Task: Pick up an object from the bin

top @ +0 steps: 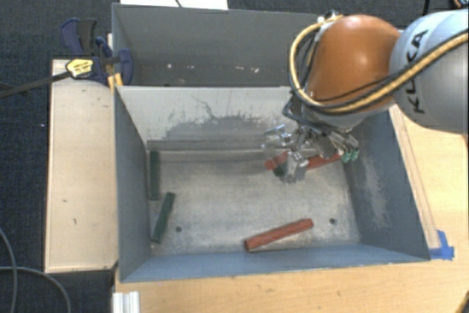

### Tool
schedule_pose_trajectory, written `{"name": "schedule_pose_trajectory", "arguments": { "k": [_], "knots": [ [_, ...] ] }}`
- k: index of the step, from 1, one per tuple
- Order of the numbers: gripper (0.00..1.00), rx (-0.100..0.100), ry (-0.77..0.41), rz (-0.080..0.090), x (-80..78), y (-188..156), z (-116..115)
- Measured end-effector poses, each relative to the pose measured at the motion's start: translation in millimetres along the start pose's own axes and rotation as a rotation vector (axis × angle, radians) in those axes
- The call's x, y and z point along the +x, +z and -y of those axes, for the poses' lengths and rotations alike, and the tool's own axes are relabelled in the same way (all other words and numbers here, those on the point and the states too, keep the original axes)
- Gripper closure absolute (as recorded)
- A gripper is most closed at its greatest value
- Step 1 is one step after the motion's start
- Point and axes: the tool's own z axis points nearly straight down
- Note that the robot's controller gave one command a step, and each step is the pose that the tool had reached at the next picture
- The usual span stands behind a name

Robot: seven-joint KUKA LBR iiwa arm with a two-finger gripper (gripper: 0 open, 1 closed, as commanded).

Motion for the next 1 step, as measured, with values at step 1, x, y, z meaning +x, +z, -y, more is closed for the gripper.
{"name": "schedule_pose_trajectory", "arguments": {
  "k": [1],
  "knots": [
    [1.00,-0.001,-0.320,-0.003,4.4,-62.7,13.5]
  ]
}}
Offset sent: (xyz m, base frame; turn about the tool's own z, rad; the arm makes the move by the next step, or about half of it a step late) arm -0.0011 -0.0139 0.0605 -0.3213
